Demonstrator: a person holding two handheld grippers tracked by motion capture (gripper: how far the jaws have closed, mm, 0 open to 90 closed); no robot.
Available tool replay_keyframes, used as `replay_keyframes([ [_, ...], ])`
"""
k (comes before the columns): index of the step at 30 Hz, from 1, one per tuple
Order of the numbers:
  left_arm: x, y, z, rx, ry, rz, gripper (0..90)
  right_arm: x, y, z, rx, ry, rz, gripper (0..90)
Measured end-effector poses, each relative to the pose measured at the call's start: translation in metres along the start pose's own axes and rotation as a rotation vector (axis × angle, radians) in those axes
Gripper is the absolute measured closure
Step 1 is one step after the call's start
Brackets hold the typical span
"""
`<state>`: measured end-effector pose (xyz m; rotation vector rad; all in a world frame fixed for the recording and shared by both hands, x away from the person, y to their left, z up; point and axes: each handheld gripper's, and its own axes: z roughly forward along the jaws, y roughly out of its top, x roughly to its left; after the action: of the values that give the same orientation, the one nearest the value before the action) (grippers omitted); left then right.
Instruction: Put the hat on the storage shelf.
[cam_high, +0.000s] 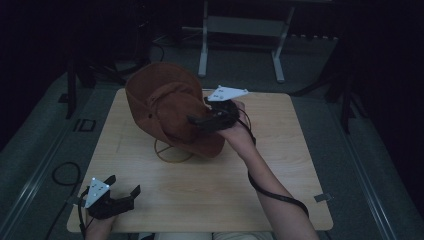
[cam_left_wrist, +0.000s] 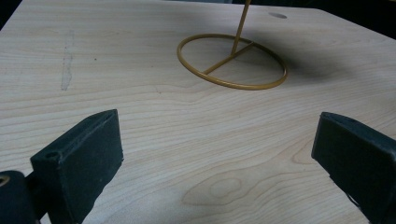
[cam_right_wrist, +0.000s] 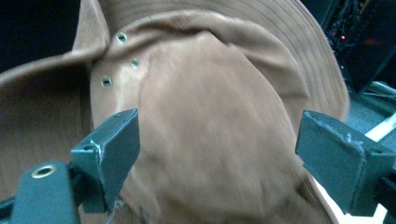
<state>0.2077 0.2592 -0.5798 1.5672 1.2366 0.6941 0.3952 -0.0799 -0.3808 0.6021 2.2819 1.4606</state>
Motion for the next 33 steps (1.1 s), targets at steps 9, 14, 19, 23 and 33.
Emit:
replay_keyframes([
  [9,-0.002,0.0,0.0,0.01,0.044,0.013,2.3,-0.024,-0.053,-0.035,0.03,-0.064,0.045,13.7],
  [14,-0.002,0.0,0.001,0.011,0.048,0.017,2.3,-0.032,-0.081,-0.048,0.059,-0.087,0.065,13.7],
  [19,-0.002,0.0,0.001,0.01,0.048,0.016,2.3,-0.038,-0.107,-0.058,0.073,-0.111,0.102,13.7],
  [23,-0.002,0.0,0.002,0.012,0.047,0.016,2.3,-0.041,-0.128,-0.065,0.078,-0.114,0.134,13.7],
  [33,-0.004,0.0,0.002,0.019,0.037,0.026,2.4,-0.037,-0.177,-0.077,0.104,-0.115,0.155,13.7],
])
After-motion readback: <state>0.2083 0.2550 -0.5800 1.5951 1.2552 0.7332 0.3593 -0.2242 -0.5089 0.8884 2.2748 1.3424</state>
